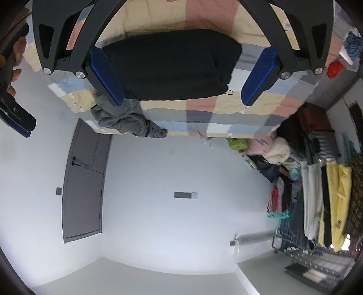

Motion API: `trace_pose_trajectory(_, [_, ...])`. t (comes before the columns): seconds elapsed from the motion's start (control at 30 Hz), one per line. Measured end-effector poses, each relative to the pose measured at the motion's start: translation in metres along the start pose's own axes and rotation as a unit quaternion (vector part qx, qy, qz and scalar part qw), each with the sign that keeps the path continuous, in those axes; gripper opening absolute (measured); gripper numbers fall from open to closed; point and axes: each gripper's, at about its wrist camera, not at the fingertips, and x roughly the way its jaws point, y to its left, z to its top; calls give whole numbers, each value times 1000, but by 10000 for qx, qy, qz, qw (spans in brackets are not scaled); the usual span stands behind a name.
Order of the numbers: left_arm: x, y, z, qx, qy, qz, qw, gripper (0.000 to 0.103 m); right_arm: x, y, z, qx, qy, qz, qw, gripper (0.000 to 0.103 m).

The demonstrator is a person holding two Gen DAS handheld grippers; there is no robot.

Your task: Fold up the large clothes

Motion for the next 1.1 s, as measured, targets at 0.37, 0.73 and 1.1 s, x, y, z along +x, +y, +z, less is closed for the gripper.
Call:
trace_pose_trajectory(0.37, [-14, -8, -46, -227, 152, -86, 9996, 103, -10, 25, -50, 86, 259, -28, 9996, 103])
trace_pose_trajectory(0.73, [-1, -14, -90, -327, 593, 53, 9977, 103, -2, 14, -97, 417, 792, -232, 9957, 103])
trace_pose_trajectory(1.1, [16, -17, -109, -481, 884, 41, 9949, 103, 4, 13, -121, 387, 1033, -364, 9932, 103])
